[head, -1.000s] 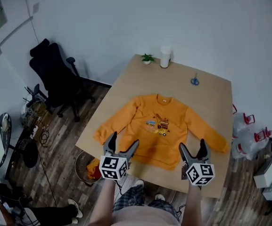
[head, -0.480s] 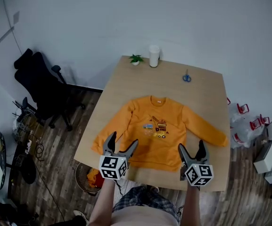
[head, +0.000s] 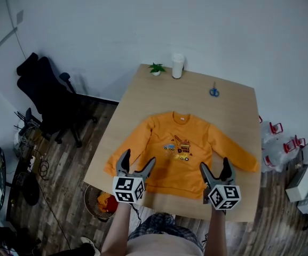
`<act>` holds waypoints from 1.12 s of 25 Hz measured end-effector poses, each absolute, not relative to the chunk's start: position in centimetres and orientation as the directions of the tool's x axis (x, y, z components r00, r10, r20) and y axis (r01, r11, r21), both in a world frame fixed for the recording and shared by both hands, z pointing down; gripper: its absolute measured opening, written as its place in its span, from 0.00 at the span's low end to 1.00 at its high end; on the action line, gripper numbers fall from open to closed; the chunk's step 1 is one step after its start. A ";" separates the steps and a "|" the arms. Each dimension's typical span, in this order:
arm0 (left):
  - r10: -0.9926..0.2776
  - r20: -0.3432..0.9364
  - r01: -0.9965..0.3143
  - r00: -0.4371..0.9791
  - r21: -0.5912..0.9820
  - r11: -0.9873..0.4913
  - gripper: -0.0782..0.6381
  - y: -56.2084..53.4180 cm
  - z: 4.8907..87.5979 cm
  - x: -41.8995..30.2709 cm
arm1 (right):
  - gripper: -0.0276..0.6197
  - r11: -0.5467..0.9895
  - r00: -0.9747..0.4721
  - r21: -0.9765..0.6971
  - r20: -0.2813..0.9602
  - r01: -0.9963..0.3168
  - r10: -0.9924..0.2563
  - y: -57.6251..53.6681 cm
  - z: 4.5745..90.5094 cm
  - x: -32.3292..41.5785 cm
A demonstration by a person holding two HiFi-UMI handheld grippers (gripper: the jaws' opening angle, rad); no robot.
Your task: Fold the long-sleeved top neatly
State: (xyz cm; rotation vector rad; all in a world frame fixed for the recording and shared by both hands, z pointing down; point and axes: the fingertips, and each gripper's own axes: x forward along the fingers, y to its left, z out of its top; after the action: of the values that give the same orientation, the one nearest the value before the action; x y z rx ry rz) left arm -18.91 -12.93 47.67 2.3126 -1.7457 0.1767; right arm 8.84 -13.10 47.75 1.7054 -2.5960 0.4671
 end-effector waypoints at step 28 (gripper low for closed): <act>-0.815 0.549 -0.928 -0.185 0.175 0.328 0.64 -5.0 61.8 -38.3 | 0.71 0.835 -0.859 -0.241 0.284 -0.495 -0.427 -16.1 53.9 -21.9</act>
State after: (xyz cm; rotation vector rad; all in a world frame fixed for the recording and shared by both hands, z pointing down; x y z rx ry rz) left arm -38.27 -4.99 61.80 1.5273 -2.0409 0.2651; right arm -21.90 -16.06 53.93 0.7113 -2.7967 0.4542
